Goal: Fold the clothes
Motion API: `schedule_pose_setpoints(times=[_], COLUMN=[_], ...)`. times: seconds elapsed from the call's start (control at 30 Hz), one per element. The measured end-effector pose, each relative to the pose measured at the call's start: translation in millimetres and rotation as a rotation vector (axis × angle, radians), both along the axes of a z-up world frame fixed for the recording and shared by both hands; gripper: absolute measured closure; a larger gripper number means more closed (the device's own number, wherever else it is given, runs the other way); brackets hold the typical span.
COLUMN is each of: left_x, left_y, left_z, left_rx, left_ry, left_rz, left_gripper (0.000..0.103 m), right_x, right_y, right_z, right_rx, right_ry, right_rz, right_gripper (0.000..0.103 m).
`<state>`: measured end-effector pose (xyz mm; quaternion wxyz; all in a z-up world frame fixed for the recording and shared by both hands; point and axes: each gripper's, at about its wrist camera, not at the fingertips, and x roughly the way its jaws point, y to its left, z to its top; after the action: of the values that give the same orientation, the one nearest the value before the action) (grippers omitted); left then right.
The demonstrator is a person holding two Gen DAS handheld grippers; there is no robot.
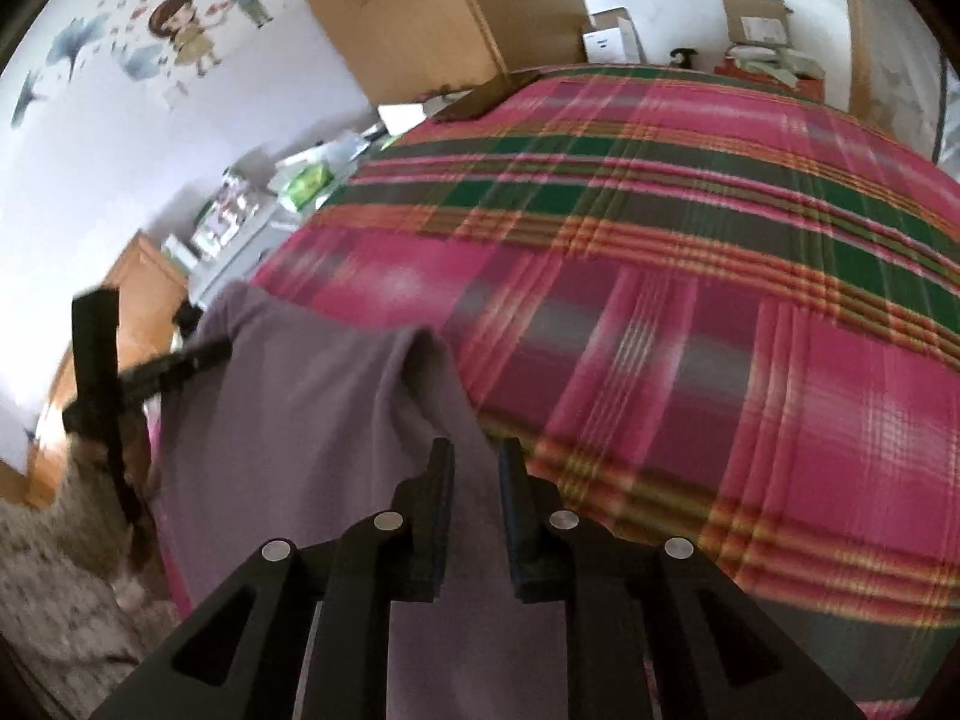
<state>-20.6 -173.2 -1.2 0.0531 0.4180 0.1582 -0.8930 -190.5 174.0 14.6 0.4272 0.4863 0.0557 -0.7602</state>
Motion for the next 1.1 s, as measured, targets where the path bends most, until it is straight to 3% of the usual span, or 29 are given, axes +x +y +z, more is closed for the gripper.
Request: schedule_pose_setpoints(times=[0.13, 0.2, 0.33, 0.6, 0.9, 0.97, 1.1], left_x=[-1.4, -1.6, -1.6, -1.1, 31.5, 45.4, 75.7], left_y=[1.1, 1.3, 2.1, 2.4, -13.4, -22.1, -39.6], left_z=[0.4, 0.6, 0.3, 0.8, 15.4, 19.2, 22.6], left_rx=[-0.014, -0.016, -0.019, -0.022, -0.026, -0.016, 0.008], left_ry=[-0.003, -0.005, -0.006, -0.009, 0.024, 0.037, 0.056], left_rz=[0.008, 0.011, 0.018, 0.026, 0.096, 0.131, 0.211], left_gripper=[0.089, 0.089, 0.089, 0.089, 0.089, 0.089, 0.089], right_x=[12.3, 17.0, 15.0, 3.6, 16.8, 26.0, 54.8], right_y=[-7.8, -11.4, -7.1, 2.1, 10.3, 12.2, 9.8], right_z=[-9.9, -10.6, -5.1, -16.5, -3.2, 2.9, 17.1], right_rx=[0.056, 0.073, 0.074, 0.081, 0.058, 0.051, 0.031], right_ry=[0.048, 0.091, 0.161, 0.136, 0.155, 0.181, 0.248], right_rz=[0.039, 0.055, 0.013, -0.066, -0.163, -0.183, -0.182], right_gripper=[0.087, 0.097, 0.101, 0.101, 0.091, 0.085, 0.083])
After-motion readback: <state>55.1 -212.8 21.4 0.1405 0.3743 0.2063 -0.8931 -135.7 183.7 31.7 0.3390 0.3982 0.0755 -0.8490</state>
